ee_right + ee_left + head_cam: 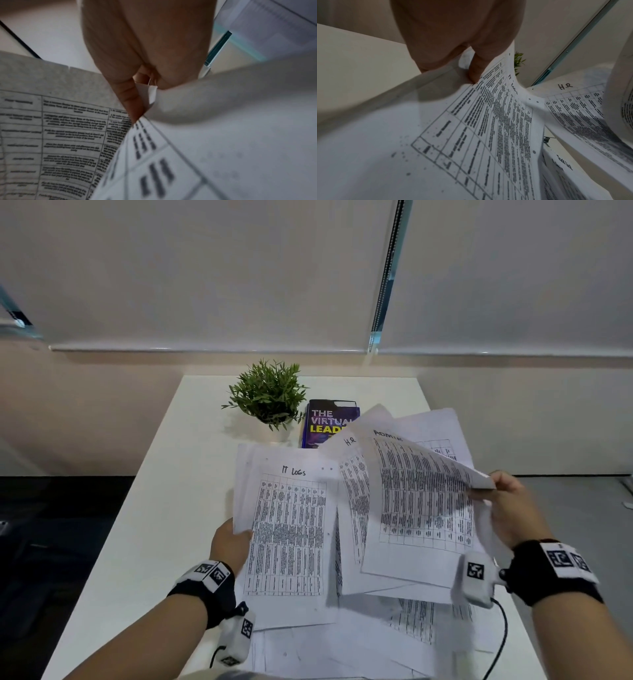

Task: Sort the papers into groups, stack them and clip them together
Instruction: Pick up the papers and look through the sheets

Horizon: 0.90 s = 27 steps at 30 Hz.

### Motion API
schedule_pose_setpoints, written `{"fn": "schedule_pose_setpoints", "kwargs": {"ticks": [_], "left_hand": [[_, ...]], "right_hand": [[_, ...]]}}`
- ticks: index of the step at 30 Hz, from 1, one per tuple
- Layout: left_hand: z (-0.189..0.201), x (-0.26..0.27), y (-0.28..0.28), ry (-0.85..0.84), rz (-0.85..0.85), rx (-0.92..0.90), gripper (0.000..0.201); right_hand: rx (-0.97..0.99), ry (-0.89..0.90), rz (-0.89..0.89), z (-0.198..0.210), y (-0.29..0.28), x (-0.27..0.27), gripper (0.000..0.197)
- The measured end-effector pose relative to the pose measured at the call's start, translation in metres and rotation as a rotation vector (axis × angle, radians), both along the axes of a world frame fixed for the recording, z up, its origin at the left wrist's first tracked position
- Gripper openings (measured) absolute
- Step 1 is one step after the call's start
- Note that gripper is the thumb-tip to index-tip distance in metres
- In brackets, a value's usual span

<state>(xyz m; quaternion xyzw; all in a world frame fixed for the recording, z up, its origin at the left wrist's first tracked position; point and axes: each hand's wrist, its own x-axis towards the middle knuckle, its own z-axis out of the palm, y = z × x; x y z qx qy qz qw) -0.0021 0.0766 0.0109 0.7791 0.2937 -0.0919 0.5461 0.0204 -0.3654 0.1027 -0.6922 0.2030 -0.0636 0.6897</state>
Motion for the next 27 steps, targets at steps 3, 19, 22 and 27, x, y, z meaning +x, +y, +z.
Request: {"fn": "schedule_pose_setpoints", "kwargs": {"ticks": [3, 19, 22, 27], "left_hand": [[0.002, 0.001, -0.002, 0.002, 0.033, 0.038, 0.025], [0.042, 0.005, -0.062, -0.040, -0.107, -0.387, 0.034], [0.047, 0.005, -0.066, -0.051, -0.086, -0.404, 0.025], [0.044, 0.002, -0.065, -0.060, -0.059, -0.416, 0.032]], "right_hand": [[0.088, -0.022, -0.016, 0.000, -0.003, 0.000, 0.039], [0.127, 0.219, 0.068, -0.055, 0.045, -0.010, 0.043], [0.152, 0.273, 0.078, -0.062, 0.058, -0.013, 0.034], [0.226, 0.334, 0.179, -0.070, 0.078, -0.015, 0.024]]}}
